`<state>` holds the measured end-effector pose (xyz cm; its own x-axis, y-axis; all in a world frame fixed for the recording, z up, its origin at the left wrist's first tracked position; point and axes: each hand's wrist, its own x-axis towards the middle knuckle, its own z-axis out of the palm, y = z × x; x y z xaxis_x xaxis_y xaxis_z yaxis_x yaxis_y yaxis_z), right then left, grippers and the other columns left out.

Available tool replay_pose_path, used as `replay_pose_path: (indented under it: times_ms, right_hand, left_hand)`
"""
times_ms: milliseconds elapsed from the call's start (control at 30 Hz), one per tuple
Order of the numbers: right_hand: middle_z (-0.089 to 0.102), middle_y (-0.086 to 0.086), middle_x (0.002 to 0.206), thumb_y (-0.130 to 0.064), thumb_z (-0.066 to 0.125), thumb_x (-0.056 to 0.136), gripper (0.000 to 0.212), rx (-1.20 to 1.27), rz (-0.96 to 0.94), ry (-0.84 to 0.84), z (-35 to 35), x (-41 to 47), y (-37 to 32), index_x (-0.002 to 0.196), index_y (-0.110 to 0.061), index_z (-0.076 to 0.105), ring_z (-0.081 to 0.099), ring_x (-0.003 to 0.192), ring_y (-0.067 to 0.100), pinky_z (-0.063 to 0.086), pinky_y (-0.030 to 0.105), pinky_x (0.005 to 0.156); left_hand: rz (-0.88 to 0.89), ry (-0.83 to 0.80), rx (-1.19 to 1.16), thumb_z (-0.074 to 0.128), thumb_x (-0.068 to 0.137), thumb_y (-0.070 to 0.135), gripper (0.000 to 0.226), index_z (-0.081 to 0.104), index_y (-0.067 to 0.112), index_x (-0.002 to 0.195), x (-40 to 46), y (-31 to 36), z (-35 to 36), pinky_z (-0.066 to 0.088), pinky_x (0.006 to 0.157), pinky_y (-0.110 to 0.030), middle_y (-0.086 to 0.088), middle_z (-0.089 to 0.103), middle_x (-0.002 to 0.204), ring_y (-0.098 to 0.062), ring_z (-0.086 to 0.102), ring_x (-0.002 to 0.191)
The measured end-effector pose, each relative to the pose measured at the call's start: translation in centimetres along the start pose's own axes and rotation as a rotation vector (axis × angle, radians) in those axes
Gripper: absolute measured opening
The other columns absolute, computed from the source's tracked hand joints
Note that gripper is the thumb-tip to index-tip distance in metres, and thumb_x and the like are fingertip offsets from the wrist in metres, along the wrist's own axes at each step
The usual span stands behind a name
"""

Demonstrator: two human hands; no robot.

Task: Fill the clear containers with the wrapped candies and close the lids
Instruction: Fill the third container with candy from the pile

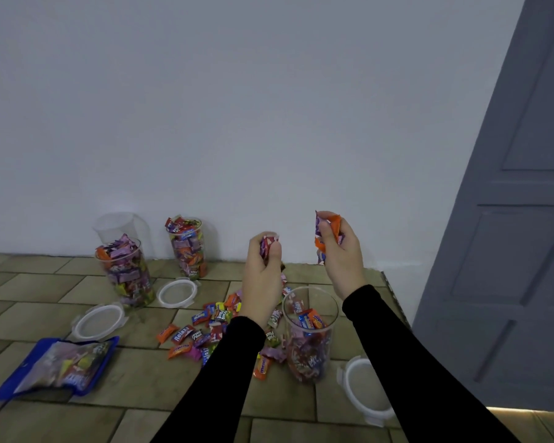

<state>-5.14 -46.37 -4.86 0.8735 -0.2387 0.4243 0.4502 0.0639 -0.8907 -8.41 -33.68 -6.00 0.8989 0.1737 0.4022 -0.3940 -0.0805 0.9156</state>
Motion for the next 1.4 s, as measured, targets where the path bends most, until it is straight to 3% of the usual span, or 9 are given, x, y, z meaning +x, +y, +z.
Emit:
replay_pose_path:
  times_ms: [167,300,533,733,1067,1133,1200,1300,1400]
  right_hand:
    - [0.057,-0.010,0.085,-0.021,0.046,0.100,0.018,0.067,0.034,0.032,-0.3,-2.5,-0.2,0.111,-0.015,0.060,0.055,0.073,-0.002,0.048,0.015,0.066]
    - [0.060,-0.005,0.094,-0.021,0.047,0.100,0.017,0.028,0.023,0.064,-0.4,-4.1,-0.1,0.110,-0.018,0.060,0.056,0.079,-0.006,0.047,0.011,0.070]
    - [0.060,-0.004,0.094,-0.019,0.047,0.100,0.016,0.018,0.046,0.105,-0.1,-4.6,-0.1,0.109,-0.016,0.059,0.057,0.081,-0.001,0.047,0.010,0.069]
    - [0.060,-0.003,0.095,-0.016,0.047,0.100,0.014,0.025,0.081,0.114,-0.1,-4.4,0.0,0.107,-0.016,0.059,0.057,0.085,0.003,0.048,0.010,0.070]
    - [0.058,-0.004,0.092,-0.016,0.047,0.100,0.014,0.012,0.073,0.119,-0.2,-4.8,-0.3,0.107,-0.014,0.059,0.056,0.081,0.000,0.046,0.008,0.068]
    - [0.058,-0.004,0.090,-0.016,0.047,0.100,0.013,0.018,0.070,0.117,-0.2,-4.8,-0.3,0.106,-0.015,0.059,0.055,0.079,-0.002,0.046,0.008,0.067]
    - [0.057,-0.006,0.089,-0.017,0.047,0.100,0.013,0.019,0.072,0.113,-0.2,-4.8,-0.3,0.105,-0.015,0.059,0.055,0.078,-0.004,0.046,0.008,0.068]
    - [0.058,-0.006,0.089,-0.017,0.047,0.100,0.014,0.012,0.086,0.112,-0.2,-4.8,-0.2,0.106,-0.016,0.059,0.056,0.078,-0.004,0.047,0.009,0.069]
    - [0.058,-0.005,0.090,-0.017,0.048,0.100,0.014,0.013,0.095,0.117,-0.2,-4.7,-0.2,0.106,-0.016,0.060,0.055,0.080,0.000,0.046,0.009,0.067]
  left_hand:
    - [-0.018,-0.020,-0.167,0.045,0.102,0.026,0.016,0.057,0.019,0.110,-1.4,0.5,1.0,0.041,0.070,-0.015,0.005,0.051,0.084,-0.006,0.046,0.073]
    - [-0.025,-0.048,-0.154,0.046,0.101,0.028,0.019,0.057,0.017,0.112,-2.8,-0.1,1.8,0.042,0.075,-0.012,0.008,0.055,0.090,-0.003,0.052,0.081]
    - [0.039,-0.059,-0.076,0.047,0.100,0.029,0.018,0.054,0.023,0.116,-3.5,-1.1,2.1,0.047,0.087,-0.028,0.004,0.060,0.101,-0.010,0.056,0.093]
    - [0.051,-0.058,-0.102,0.046,0.099,0.033,0.018,0.055,0.029,0.114,-4.1,-1.3,2.1,0.047,0.079,-0.029,0.007,0.060,0.093,-0.012,0.060,0.091]
    - [-0.017,-0.024,-0.277,0.059,0.091,0.003,0.013,0.065,0.012,0.098,-4.4,-1.0,1.7,0.053,0.070,-0.033,-0.008,0.062,0.089,-0.014,0.060,0.076]
    - [0.029,-0.012,-0.216,0.062,0.085,0.007,0.015,0.069,0.020,0.092,-4.3,-1.5,1.6,0.055,0.075,-0.041,-0.009,0.063,0.093,-0.018,0.061,0.081]
    - [0.108,-0.005,-0.158,0.062,0.079,0.015,0.014,0.070,0.024,0.086,-4.2,-1.9,1.5,0.053,0.080,-0.037,-0.010,0.062,0.099,-0.019,0.062,0.089]
    - [0.130,-0.057,-0.203,0.062,0.080,0.024,0.018,0.071,0.015,0.093,-4.3,-1.9,1.4,0.050,0.075,-0.032,-0.010,0.065,0.103,-0.016,0.062,0.087]
    - [0.109,-0.063,-0.271,0.056,0.083,0.032,0.036,0.068,0.005,0.105,-4.4,-2.2,1.3,0.052,0.088,-0.029,-0.008,0.071,0.104,-0.020,0.065,0.102]
